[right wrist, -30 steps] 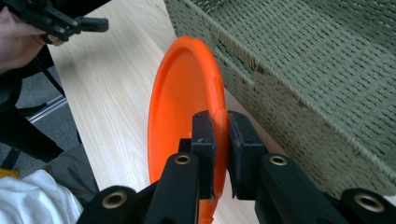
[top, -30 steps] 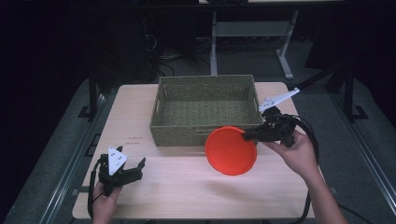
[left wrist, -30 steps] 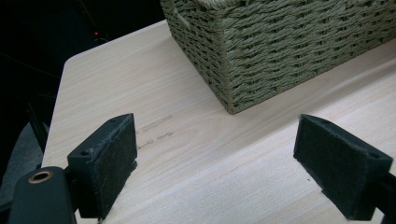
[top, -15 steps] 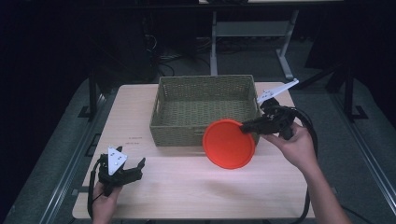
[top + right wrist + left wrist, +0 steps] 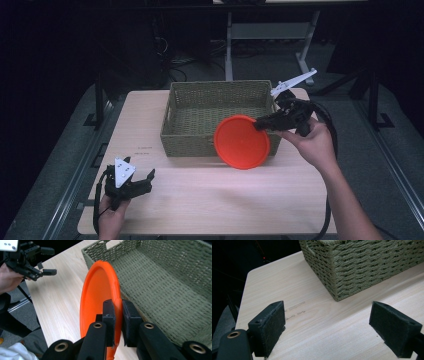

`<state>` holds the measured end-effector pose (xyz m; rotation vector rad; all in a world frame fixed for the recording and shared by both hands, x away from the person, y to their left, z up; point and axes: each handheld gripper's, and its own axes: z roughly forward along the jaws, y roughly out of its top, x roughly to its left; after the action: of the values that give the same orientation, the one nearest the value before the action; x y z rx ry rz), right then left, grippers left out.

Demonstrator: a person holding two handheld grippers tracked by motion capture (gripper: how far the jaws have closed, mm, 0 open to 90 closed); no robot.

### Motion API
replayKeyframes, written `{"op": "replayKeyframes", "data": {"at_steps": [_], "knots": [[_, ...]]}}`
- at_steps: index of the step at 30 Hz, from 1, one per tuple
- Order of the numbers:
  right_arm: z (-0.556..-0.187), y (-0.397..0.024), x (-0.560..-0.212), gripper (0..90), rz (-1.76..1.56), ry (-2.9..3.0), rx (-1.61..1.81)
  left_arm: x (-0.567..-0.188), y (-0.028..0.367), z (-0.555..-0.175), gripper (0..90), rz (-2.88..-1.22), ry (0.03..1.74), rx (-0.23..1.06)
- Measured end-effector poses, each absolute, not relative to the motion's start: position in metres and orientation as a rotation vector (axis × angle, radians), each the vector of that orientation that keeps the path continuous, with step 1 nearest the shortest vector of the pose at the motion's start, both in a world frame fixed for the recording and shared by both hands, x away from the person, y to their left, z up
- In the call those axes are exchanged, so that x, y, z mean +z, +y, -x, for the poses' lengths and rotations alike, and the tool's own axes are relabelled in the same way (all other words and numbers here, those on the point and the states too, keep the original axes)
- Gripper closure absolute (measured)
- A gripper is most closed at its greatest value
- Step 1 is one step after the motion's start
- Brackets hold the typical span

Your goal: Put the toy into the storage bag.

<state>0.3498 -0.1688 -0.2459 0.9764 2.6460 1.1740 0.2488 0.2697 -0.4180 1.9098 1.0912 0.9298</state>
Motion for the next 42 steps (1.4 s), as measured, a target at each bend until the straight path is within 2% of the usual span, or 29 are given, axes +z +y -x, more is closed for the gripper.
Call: {"op": "replayKeyframes", "data": {"at_steps": [16,42], "knots": [[-0.375,-0.161,-0.224,81.6,-1.006,2.622,1.155,-0.417,0.271,-0.249,12.9,-1.904,1.093,0.934],[-0.412,-0.16,-0.22,81.6,-1.085,2.592,1.123,-0.417,0.271,-0.249,12.9,-1.903,1.092,0.935]]}}
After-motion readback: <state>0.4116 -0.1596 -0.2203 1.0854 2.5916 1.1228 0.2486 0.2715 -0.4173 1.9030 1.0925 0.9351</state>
